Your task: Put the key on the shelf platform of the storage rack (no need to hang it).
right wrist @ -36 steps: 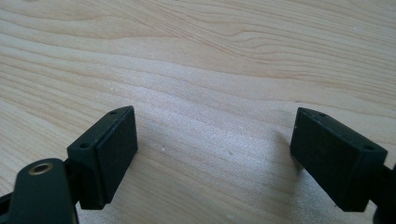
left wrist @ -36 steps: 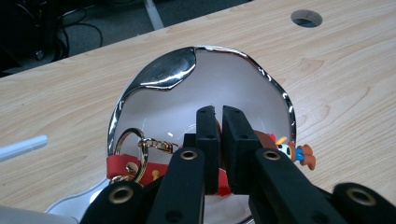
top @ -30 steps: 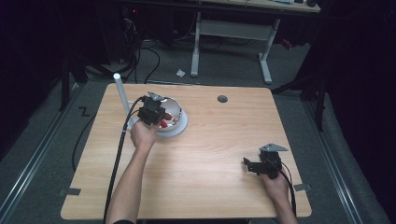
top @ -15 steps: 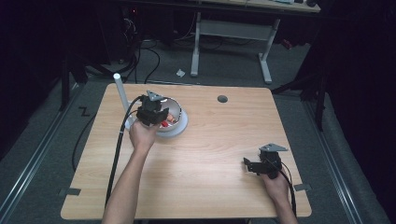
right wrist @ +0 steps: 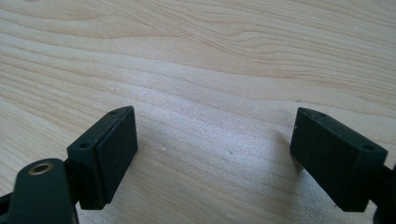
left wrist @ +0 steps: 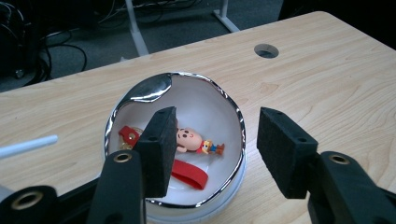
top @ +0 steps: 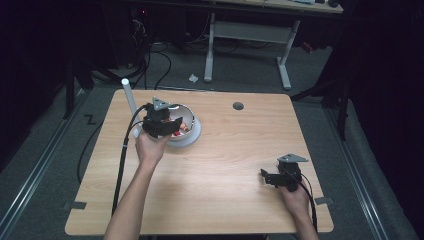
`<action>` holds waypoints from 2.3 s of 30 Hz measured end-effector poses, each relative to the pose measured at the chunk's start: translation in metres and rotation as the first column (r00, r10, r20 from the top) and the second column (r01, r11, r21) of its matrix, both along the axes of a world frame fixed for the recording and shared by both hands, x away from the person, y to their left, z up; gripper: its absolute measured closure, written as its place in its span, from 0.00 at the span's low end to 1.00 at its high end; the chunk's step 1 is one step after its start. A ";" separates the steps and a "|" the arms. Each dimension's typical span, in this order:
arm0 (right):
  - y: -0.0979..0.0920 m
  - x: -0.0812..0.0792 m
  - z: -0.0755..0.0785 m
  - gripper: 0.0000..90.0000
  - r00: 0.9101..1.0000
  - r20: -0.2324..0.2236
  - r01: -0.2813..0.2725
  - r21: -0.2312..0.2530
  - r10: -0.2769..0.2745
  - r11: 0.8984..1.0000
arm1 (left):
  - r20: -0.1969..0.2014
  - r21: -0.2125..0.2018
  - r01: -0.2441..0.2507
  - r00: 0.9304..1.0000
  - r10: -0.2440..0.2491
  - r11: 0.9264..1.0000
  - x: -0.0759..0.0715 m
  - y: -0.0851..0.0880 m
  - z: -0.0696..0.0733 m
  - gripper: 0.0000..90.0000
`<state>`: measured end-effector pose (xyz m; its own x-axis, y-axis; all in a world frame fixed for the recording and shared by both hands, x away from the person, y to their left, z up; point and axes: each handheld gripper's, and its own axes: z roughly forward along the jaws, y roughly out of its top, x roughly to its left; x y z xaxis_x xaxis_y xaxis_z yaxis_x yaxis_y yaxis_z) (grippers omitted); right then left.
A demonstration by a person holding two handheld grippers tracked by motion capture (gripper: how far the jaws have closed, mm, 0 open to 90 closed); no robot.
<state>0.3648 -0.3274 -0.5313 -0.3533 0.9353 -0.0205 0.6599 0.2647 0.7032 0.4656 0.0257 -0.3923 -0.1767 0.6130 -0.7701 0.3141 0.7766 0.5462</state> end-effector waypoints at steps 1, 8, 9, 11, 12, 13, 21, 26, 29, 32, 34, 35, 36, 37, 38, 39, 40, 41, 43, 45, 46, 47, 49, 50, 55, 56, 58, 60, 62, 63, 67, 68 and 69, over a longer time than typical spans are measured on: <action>0.000 0.000 0.000 0.16 1.000 0.000 0.000 0.000 0.000 1.000 | -0.001 -0.002 -0.006 1.000 0.006 1.000 -0.001 0.002 0.000 0.52; 0.000 0.000 0.000 0.16 1.000 -0.001 0.000 0.000 0.000 1.000 | 0.011 -0.014 -0.012 1.000 0.012 1.000 -0.011 0.010 0.002 0.52; 0.000 0.000 0.000 0.16 1.000 -0.001 0.000 0.000 0.000 1.000 | 0.016 -0.010 -0.012 1.000 0.012 1.000 -0.013 0.011 0.003 0.51; 0.000 0.000 0.000 0.16 1.000 -0.001 0.000 0.000 0.000 1.000 | 0.025 -0.013 -0.012 1.000 0.013 1.000 -0.017 0.014 0.005 0.51; 0.000 0.000 0.000 0.16 1.000 -0.001 0.000 0.000 0.000 1.000 | 0.024 -0.024 -0.018 1.000 0.018 1.000 -0.019 0.015 0.006 0.50; 0.000 0.000 0.000 0.16 1.000 -0.001 0.000 0.000 0.000 1.000 | 0.030 -0.018 -0.011 0.999 0.012 1.000 -0.021 0.018 0.007 0.50; 0.000 0.000 0.000 0.16 1.000 -0.001 0.000 -0.001 0.000 1.000 | 0.034 -0.027 -0.031 0.999 0.032 0.999 -0.031 0.029 0.008 0.49; 0.000 0.000 0.000 0.16 1.000 -0.001 0.001 0.000 -0.001 1.000 | 0.033 -0.035 -0.032 0.999 0.033 0.999 -0.035 0.036 0.006 0.48; 0.000 0.000 0.000 0.16 1.000 -0.001 0.001 0.000 -0.001 1.000 | 0.026 -0.040 -0.043 0.999 0.045 0.998 -0.037 0.039 0.005 0.48; 0.000 0.000 0.000 0.16 1.000 -0.001 0.001 0.000 -0.001 1.000 | 0.029 -0.044 -0.042 0.999 0.044 0.998 -0.040 0.043 0.004 0.48; 0.000 0.000 0.000 0.16 1.000 -0.001 0.001 0.000 -0.001 1.000 | 0.027 -0.048 -0.046 0.999 0.047 0.998 -0.042 0.045 0.003 0.48; 0.000 0.000 0.000 0.16 1.000 -0.001 0.000 0.000 0.000 1.000 | 0.027 -0.046 -0.046 0.999 0.047 0.998 -0.043 0.046 0.003 0.48; 0.000 0.000 0.000 0.16 1.000 -0.001 0.001 0.000 -0.001 1.000 | 0.024 -0.049 -0.049 0.998 0.051 0.998 -0.044 0.047 0.003 0.48; 0.000 0.000 0.000 0.16 1.000 -0.002 0.001 0.000 -0.001 1.000 | 0.028 -0.048 -0.048 0.998 0.050 0.998 -0.045 0.049 0.003 0.48; 0.000 0.000 0.000 0.16 1.000 -0.002 0.000 0.000 0.000 1.000 | 0.026 -0.053 -0.055 0.998 0.056 0.997 -0.046 0.050 0.003 0.48; 0.000 0.000 0.000 0.16 1.000 -0.002 0.000 0.000 0.000 1.000 | 0.030 -0.054 -0.056 0.998 0.057 0.997 -0.047 0.051 0.003 0.48; 0.000 0.000 0.000 0.16 1.000 -0.002 0.001 0.000 -0.001 1.000 | 0.029 -0.062 -0.064 0.997 0.066 0.996 -0.048 0.052 0.003 0.48; 0.000 0.000 0.000 0.16 1.000 -0.001 0.000 0.000 0.000 1.000 | 0.034 -0.065 -0.064 0.997 0.067 0.996 -0.049 0.054 0.003 0.48; 0.000 0.000 0.000 0.16 1.000 -0.001 0.001 0.001 -0.001 1.000 | 0.029 -0.075 -0.073 0.997 0.075 0.994 -0.050 0.056 0.002 0.48; 0.000 0.000 0.000 0.16 1.000 0.000 0.001 0.000 -0.001 1.000 | 0.029 -0.080 -0.073 0.997 0.075 0.994 -0.051 0.058 0.001 0.48; 0.000 -0.001 0.000 0.16 1.000 -0.001 0.001 0.000 -0.001 1.000 | 0.032 -0.073 -0.071 0.997 0.074 0.995 -0.052 0.060 0.001 0.48; 0.000 -0.001 0.000 0.16 1.000 -0.001 0.000 0.001 0.000 1.000 | 0.024 -0.084 -0.079 0.996 0.081 0.993 -0.053 0.060 0.001 0.48; 0.000 -0.001 0.000 0.16 1.000 -0.001 0.000 0.001 0.000 1.000 | 0.033 -0.070 -0.070 0.997 0.073 0.995 -0.055 0.062 0.000 0.48; 0.000 -0.001 0.000 0.16 1.000 -0.001 0.000 0.001 0.000 1.000 | 0.032 -0.079 -0.077 0.996 0.080 0.994 -0.056 0.062 0.000 0.48; 0.000 -0.001 0.000 0.16 1.000 -0.001 0.000 0.001 0.000 1.000 | 0.036 -0.083 -0.079 0.996 0.083 0.993 -0.061 0.067 0.000 0.48; 0.000 -0.001 0.000 0.16 1.000 -0.001 -0.001 0.000 0.001 1.000 | 0.036 -0.080 -0.081 0.996 0.084 0.994 -0.061 0.068 -0.001 0.48; 0.000 -0.001 0.000 0.16 1.000 -0.001 0.000 0.001 0.000 1.000 | 0.034 -0.083 -0.085 0.996 0.088 0.993 -0.063 0.070 -0.001 0.48; 0.000 -0.001 0.000 0.16 1.000 0.000 -0.001 0.000 0.001 1.000 | 0.036 -0.081 -0.091 0.995 0.094 0.993 -0.064 0.072 -0.004 0.47; 0.000 -0.001 0.000 0.16 1.000 0.000 -0.001 0.000 0.001 1.000 | 0.030 -0.091 -0.099 0.994 0.102 0.991 -0.065 0.074 -0.006 0.47; 0.000 -0.001 0.000 0.16 1.000 0.000 -0.002 0.000 0.002 1.000 | 0.030 -0.095 -0.099 0.994 0.102 0.991 -0.066 0.075 -0.008 0.47; 0.000 -0.001 0.000 0.16 1.000 0.000 -0.002 0.000 0.002 1.000 | 0.021 -0.099 -0.107 0.994 0.110 0.989 -0.068 0.078 -0.012 0.47; 0.000 -0.001 0.000 0.16 1.000 -0.001 -0.001 0.001 0.001 1.000 | 0.021 -0.101 -0.110 0.993 0.113 0.989 -0.069 0.079 -0.013 0.47; 0.000 -0.001 0.000 0.16 1.000 0.000 -0.002 0.000 0.002 1.000 | 0.022 -0.101 -0.108 0.994 0.111 0.989 -0.070 0.080 -0.013 0.47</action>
